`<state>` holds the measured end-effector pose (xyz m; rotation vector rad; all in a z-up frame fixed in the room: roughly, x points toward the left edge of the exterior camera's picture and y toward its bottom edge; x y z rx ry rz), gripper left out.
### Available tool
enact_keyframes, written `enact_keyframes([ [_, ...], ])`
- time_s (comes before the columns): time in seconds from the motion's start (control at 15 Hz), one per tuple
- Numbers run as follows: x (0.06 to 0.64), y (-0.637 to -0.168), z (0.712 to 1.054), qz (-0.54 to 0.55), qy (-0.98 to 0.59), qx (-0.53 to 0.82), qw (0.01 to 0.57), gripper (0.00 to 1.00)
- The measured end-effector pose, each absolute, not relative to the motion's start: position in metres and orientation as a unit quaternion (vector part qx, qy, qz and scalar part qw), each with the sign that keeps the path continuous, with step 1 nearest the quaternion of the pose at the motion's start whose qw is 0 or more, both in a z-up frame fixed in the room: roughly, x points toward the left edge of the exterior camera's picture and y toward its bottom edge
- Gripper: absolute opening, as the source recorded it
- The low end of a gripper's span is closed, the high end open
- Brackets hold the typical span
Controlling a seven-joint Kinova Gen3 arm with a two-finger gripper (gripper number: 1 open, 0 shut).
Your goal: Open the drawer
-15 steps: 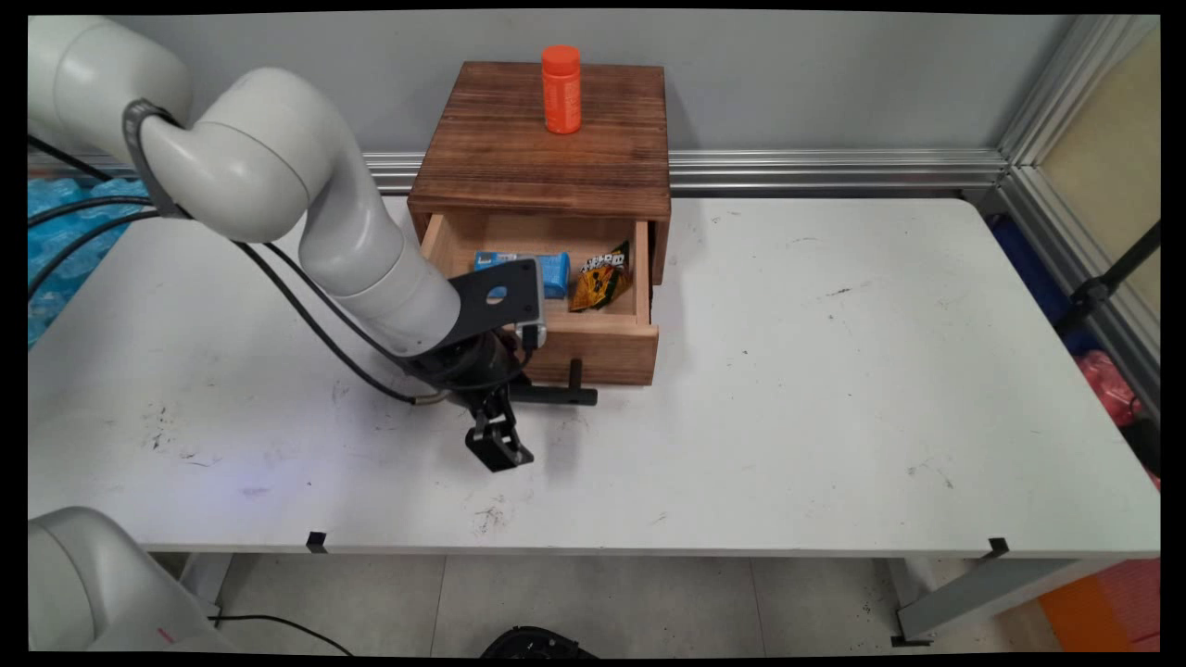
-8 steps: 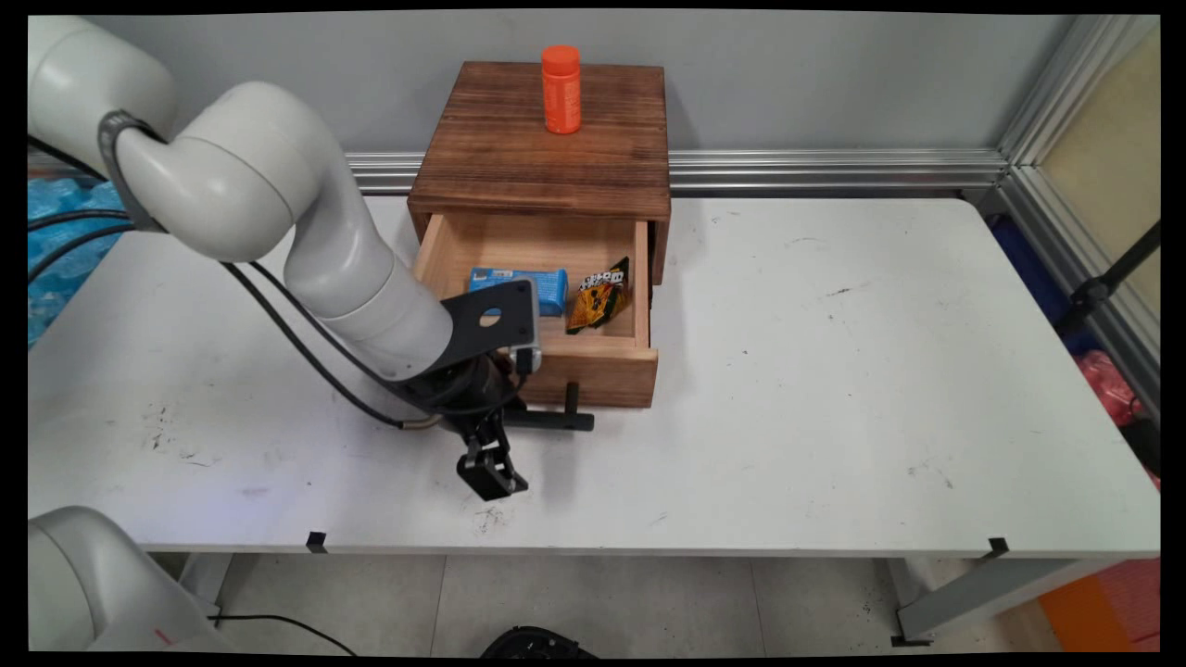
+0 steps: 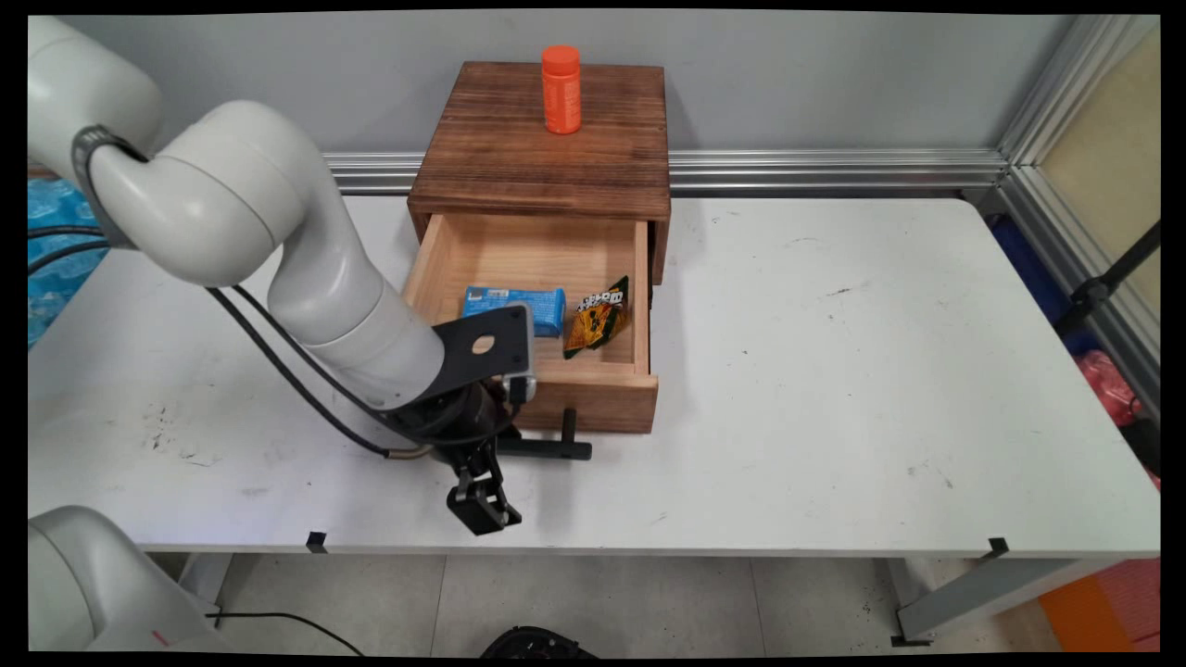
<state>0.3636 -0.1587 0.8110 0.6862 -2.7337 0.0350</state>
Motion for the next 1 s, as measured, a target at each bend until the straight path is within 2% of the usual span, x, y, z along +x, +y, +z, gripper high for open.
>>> enact_keyframes([
  [1.0,0.346,-0.129,0.806,-0.009,-0.958,0.238,0.159,1.00],
])
